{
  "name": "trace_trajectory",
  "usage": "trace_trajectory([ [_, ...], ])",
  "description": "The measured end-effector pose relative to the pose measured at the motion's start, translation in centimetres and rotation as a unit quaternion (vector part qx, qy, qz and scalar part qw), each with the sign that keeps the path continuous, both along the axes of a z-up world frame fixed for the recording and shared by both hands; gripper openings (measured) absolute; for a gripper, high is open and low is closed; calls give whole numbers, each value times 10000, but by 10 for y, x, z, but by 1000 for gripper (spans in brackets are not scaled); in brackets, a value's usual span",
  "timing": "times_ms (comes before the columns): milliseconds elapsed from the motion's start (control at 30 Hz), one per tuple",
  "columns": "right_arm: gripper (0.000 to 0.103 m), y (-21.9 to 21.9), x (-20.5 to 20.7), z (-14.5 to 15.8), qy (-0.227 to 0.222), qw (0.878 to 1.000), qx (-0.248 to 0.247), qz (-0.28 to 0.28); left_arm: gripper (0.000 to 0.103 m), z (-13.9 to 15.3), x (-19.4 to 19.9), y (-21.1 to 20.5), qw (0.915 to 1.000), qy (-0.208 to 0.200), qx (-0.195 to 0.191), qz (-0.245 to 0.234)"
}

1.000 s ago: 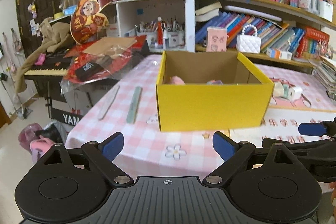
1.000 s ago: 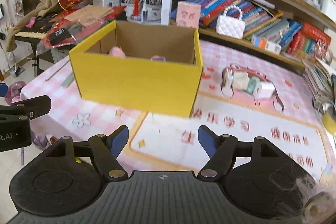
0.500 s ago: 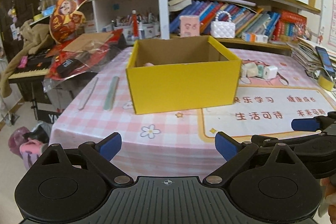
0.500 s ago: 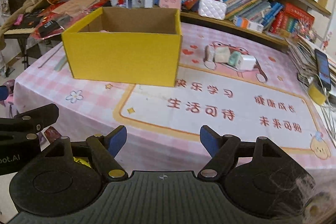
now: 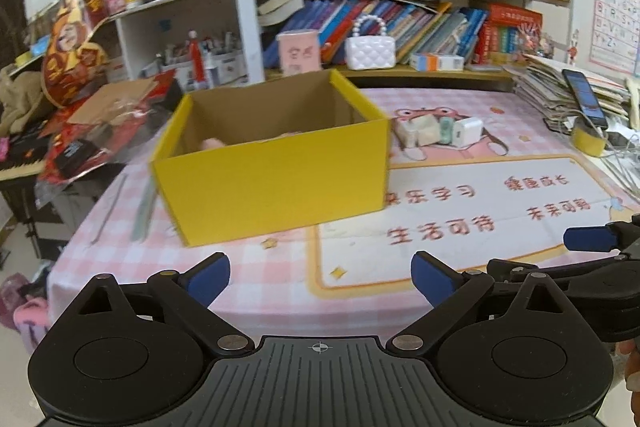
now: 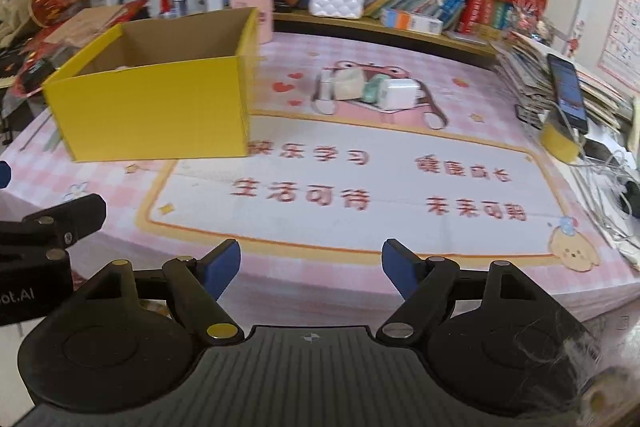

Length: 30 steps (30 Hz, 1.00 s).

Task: Organize objects
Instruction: 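Withdraw both grippers and move toward the small items on the table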

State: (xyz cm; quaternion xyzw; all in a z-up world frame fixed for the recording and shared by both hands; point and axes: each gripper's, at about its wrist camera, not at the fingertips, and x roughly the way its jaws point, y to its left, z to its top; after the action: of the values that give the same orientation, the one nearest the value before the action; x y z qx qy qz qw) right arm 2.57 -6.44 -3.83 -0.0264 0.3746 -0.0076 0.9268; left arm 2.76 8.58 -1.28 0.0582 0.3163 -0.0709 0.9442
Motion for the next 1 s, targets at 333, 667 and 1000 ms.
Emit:
trace_trajectory([
  [333,78,-65,21,-4,201,9987,15,-475,100,-3,30,-59,9990,186,79,-407],
  [667,79,-126,41,-7,306,9961,40,-832,100,-9,60,-124,9959,329,76,-840],
  [1000,79,-172,80,-6,223,9973,17,-702,100,-12,98,-166,9977,365,-11,-570],
])
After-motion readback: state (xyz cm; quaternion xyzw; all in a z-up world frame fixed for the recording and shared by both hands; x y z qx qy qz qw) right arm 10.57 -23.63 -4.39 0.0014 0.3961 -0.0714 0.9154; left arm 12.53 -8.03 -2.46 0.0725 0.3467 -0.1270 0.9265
